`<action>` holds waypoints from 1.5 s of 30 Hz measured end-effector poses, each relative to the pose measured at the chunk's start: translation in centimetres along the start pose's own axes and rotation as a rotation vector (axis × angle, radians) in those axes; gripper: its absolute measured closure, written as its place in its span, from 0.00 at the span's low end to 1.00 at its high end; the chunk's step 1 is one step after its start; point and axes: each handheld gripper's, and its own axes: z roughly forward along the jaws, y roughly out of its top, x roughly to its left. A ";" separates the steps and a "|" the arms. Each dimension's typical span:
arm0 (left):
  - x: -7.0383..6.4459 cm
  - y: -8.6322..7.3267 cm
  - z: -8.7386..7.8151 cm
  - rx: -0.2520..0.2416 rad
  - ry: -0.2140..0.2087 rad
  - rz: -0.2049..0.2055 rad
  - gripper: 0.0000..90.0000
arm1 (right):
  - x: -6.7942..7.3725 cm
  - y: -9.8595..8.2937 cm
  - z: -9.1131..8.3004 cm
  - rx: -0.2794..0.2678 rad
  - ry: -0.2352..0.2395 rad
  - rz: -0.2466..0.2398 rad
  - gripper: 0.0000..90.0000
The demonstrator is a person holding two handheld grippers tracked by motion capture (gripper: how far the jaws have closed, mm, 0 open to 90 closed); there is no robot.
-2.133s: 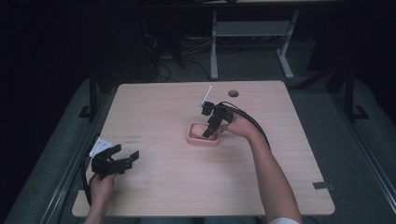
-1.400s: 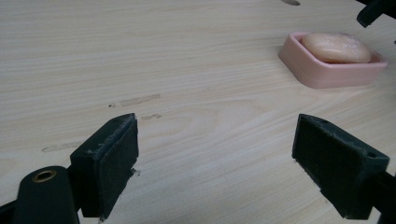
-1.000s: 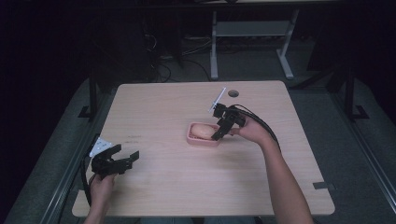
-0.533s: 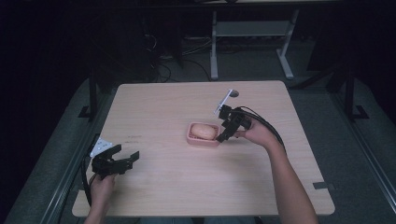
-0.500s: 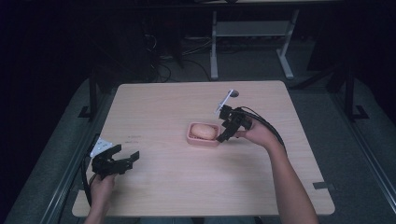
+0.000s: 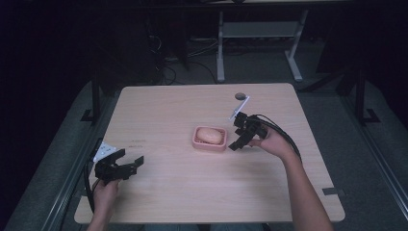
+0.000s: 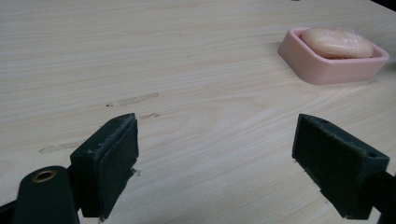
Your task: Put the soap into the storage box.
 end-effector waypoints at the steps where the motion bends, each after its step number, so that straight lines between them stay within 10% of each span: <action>1: 0.0 0.0 0.0 -0.001 0.001 0.001 0.16 | 0.0 -0.2 0.0 0.006 0.001 0.005 0.26; 45: -0.4 -0.1 0.2 0.011 -0.007 0.013 0.16 | 1.0 -6.7 -1.0 -0.040 -0.014 0.074 0.25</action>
